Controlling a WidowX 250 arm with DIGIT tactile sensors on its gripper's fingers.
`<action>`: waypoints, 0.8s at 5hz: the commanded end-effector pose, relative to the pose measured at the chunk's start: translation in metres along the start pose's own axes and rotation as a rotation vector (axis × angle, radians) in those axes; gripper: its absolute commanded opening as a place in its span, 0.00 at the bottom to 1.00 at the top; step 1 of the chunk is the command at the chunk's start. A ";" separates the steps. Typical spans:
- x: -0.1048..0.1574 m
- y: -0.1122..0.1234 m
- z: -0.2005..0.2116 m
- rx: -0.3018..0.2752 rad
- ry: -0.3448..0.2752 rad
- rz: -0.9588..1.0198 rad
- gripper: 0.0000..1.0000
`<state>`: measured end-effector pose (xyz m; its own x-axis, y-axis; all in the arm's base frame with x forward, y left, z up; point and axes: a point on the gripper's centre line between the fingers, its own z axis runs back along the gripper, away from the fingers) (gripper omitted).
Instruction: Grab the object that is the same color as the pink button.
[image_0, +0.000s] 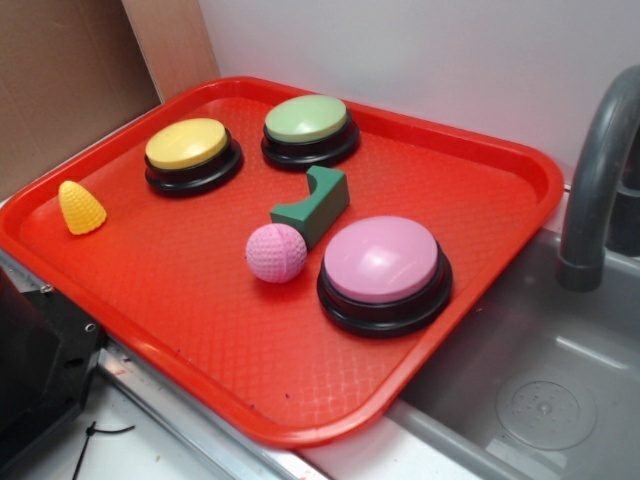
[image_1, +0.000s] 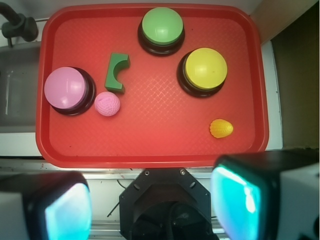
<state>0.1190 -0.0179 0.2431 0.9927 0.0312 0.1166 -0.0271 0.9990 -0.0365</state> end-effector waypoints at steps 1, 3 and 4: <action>0.000 0.000 0.000 0.000 0.000 0.000 1.00; 0.018 -0.018 -0.032 0.012 -0.023 -0.003 1.00; 0.026 -0.030 -0.055 0.018 -0.023 -0.011 1.00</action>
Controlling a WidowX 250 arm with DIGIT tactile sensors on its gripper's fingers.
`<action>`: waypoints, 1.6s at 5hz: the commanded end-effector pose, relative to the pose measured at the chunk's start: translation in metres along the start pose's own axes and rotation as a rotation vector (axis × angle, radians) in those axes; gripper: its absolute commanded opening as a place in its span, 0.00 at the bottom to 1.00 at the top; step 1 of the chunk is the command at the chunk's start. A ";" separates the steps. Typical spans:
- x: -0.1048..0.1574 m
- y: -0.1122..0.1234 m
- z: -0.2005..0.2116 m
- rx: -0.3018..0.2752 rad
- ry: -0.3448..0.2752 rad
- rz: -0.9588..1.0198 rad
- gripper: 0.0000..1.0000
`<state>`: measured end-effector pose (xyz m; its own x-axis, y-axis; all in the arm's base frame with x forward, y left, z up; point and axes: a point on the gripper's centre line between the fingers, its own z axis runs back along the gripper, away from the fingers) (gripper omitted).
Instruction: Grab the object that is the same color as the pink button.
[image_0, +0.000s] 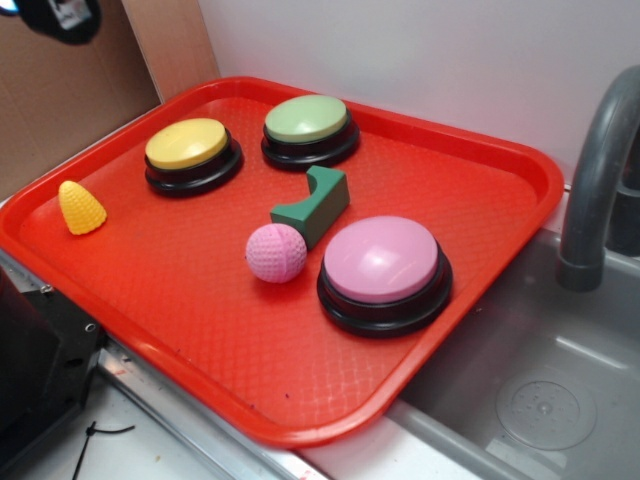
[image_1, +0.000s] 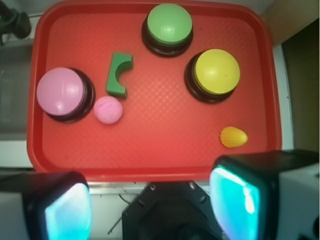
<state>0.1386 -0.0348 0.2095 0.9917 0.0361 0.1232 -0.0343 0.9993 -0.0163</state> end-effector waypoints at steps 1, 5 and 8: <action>0.022 -0.024 -0.053 -0.041 0.003 -0.072 1.00; 0.048 -0.034 -0.159 -0.004 0.012 -0.096 1.00; 0.036 -0.045 -0.177 -0.149 0.048 -0.114 1.00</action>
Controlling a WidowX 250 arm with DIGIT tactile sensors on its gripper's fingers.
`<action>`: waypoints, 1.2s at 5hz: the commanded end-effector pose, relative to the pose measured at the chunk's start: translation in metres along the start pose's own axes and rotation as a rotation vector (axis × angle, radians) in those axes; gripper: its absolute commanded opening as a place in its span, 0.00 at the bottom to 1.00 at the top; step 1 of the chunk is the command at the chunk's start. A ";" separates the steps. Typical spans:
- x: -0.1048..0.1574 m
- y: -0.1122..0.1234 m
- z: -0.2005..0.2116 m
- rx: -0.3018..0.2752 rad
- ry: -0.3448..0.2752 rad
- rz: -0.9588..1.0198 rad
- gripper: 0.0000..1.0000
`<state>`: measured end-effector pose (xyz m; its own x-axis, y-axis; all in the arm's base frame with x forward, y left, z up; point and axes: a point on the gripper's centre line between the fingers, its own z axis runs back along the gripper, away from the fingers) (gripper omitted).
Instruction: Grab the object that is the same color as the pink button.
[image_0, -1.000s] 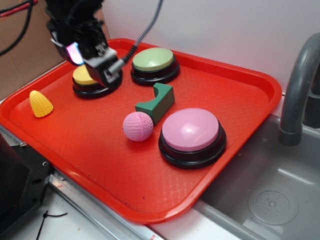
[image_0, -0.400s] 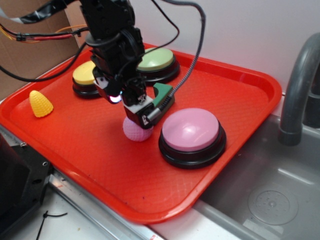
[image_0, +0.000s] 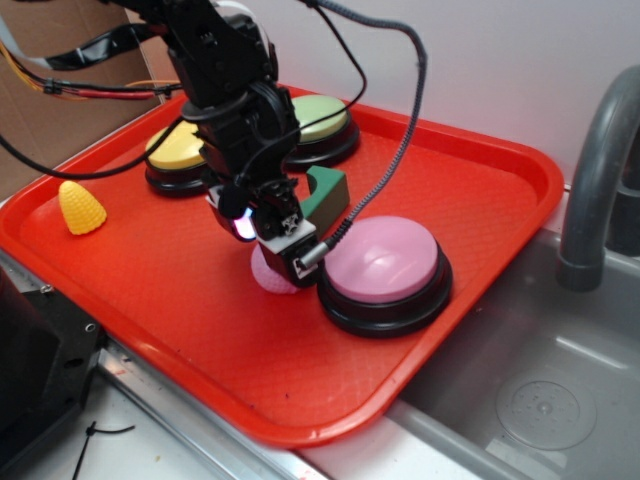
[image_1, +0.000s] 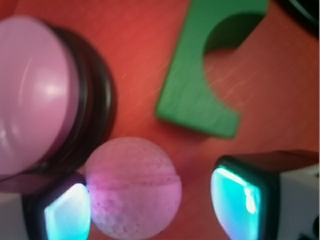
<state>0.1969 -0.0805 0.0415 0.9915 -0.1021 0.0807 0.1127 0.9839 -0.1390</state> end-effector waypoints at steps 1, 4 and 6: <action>0.000 0.000 -0.006 -0.008 0.005 0.030 0.22; 0.000 -0.001 -0.005 -0.013 0.017 0.046 0.00; -0.003 0.017 0.057 0.058 0.015 0.134 0.00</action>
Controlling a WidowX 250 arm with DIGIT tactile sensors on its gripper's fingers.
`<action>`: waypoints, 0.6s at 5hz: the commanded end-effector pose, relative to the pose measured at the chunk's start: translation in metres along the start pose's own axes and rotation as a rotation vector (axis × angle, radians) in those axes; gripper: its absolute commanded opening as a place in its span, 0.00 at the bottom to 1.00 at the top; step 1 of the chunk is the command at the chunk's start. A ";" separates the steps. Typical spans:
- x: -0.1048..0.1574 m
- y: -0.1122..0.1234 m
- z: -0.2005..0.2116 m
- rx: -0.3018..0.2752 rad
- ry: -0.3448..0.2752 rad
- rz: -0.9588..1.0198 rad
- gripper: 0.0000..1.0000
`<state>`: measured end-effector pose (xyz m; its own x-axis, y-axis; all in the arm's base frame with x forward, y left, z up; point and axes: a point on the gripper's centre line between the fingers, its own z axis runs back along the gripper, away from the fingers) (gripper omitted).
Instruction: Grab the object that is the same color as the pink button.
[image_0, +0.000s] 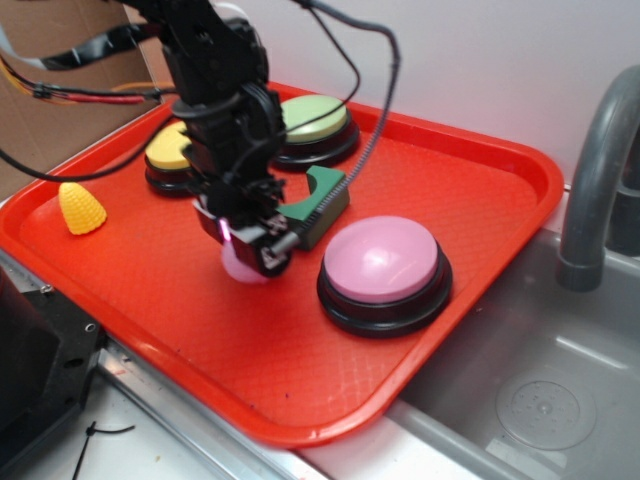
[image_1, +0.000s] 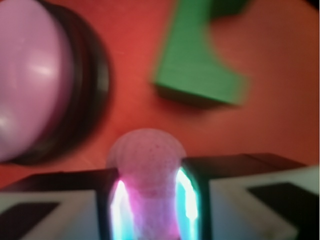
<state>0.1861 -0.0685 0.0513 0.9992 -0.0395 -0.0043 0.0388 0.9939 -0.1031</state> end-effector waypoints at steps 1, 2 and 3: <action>-0.002 0.033 0.078 0.100 -0.072 0.216 0.00; -0.012 0.054 0.102 0.104 -0.096 0.336 0.00; -0.021 0.062 0.115 0.141 -0.152 0.422 0.00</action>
<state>0.1666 0.0092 0.1488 0.9265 0.3656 0.0892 -0.3693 0.9289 0.0286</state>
